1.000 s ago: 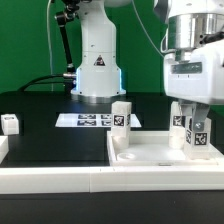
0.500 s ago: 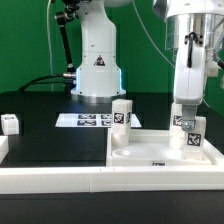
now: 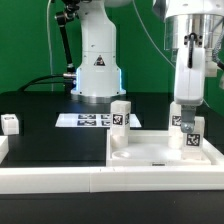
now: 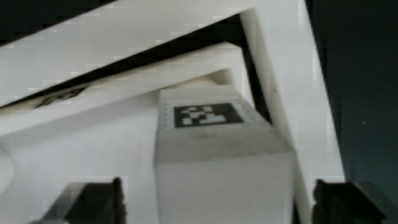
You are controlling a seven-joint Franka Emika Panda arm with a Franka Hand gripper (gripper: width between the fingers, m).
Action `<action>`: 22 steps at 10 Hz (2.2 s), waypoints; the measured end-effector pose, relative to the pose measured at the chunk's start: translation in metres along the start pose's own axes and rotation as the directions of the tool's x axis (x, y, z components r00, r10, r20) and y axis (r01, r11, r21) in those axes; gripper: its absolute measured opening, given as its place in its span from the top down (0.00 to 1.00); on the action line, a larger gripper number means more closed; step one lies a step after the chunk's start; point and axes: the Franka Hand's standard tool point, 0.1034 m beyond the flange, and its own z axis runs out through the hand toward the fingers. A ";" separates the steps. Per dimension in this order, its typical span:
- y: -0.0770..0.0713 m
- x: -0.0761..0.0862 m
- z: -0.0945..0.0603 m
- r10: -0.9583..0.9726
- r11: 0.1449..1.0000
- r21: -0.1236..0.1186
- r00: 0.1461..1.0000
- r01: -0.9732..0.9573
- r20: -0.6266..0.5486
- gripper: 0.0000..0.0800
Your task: Assemble square table
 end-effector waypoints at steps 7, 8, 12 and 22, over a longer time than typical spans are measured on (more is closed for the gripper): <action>-0.018 0.019 -0.042 -0.468 0.883 0.050 0.883 0.466 0.028 0.19; -0.018 0.019 -0.041 -0.469 0.883 0.049 0.883 0.467 0.027 0.19; -0.019 0.041 -0.040 -0.828 0.560 0.021 0.559 0.828 0.032 0.19; -0.020 0.073 -0.038 -0.964 0.267 0.030 0.267 0.963 0.002 0.19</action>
Offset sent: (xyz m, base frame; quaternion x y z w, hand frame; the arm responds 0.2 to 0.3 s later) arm -0.0021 -0.0115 0.0297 -0.0083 -0.0378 -0.1978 0.9795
